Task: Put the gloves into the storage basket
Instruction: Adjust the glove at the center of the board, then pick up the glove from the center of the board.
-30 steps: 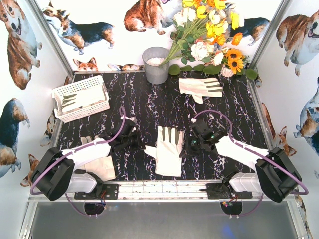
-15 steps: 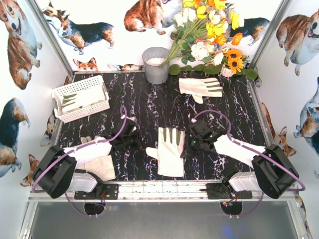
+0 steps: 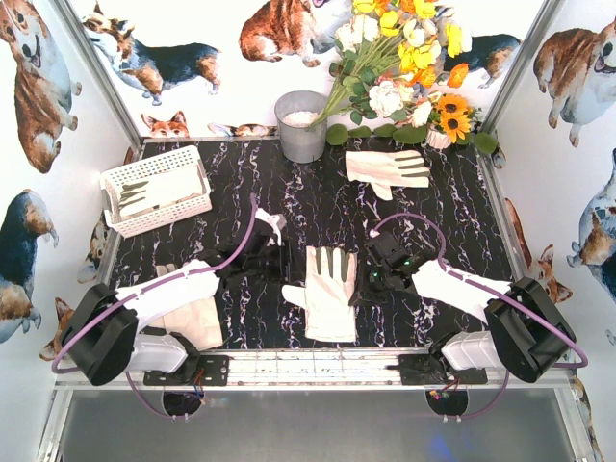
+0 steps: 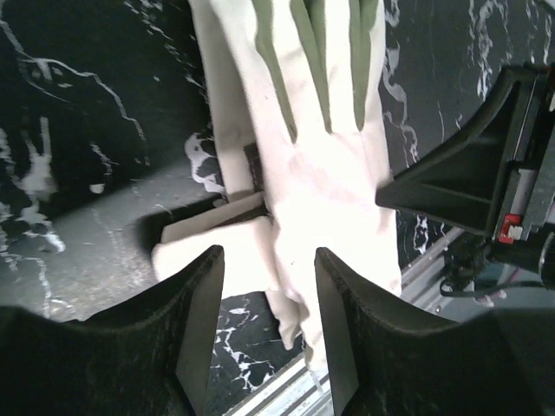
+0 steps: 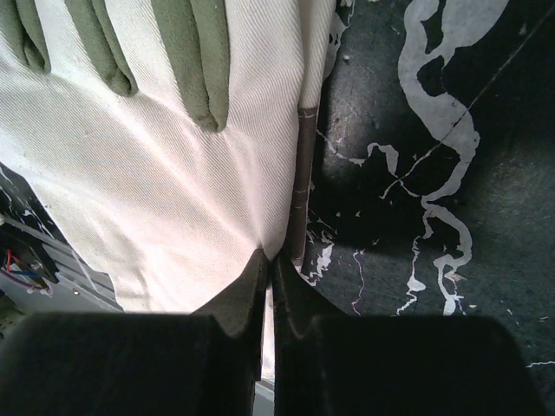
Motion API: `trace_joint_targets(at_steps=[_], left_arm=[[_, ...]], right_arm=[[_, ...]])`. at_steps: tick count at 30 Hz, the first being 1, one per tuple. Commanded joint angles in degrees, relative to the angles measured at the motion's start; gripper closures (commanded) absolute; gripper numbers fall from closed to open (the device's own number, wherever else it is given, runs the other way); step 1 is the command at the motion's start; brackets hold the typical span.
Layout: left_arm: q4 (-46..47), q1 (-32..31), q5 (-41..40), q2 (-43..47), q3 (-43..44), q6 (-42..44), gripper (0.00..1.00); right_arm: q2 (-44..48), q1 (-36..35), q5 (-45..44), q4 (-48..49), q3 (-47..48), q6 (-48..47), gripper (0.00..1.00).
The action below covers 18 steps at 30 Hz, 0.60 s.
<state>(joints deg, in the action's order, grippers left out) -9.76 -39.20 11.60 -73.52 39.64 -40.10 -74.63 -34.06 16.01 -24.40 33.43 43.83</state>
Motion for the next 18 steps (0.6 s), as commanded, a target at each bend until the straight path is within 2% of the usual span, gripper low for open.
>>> trace_joint_targets(at_steps=[1, 7, 14, 18], left_arm=[[6.88, -1.46, 5.53, -2.67, -1.63, -2.5, 0.59], [10.56, -3.31, 7.87, -7.19, -1.88, -4.29, 0.62], [7.43, -3.9, 5.76, -11.34, -1.24, -4.37, 0.72], [7.34, -4.21, 4.59, -12.66, -1.38, -4.31, 0.82]], right_arm=[[0.1, -0.04, -0.9, 0.54, 2.16, -0.48, 1.0], [0.1, -0.04, -0.84, 0.58, 2.14, -0.46, 1.0], [0.32, -0.04, -0.89, 0.58, 2.0, -0.47, 1.0], [0.43, -0.04, -0.81, 0.67, 2.02, -0.47, 1.0]])
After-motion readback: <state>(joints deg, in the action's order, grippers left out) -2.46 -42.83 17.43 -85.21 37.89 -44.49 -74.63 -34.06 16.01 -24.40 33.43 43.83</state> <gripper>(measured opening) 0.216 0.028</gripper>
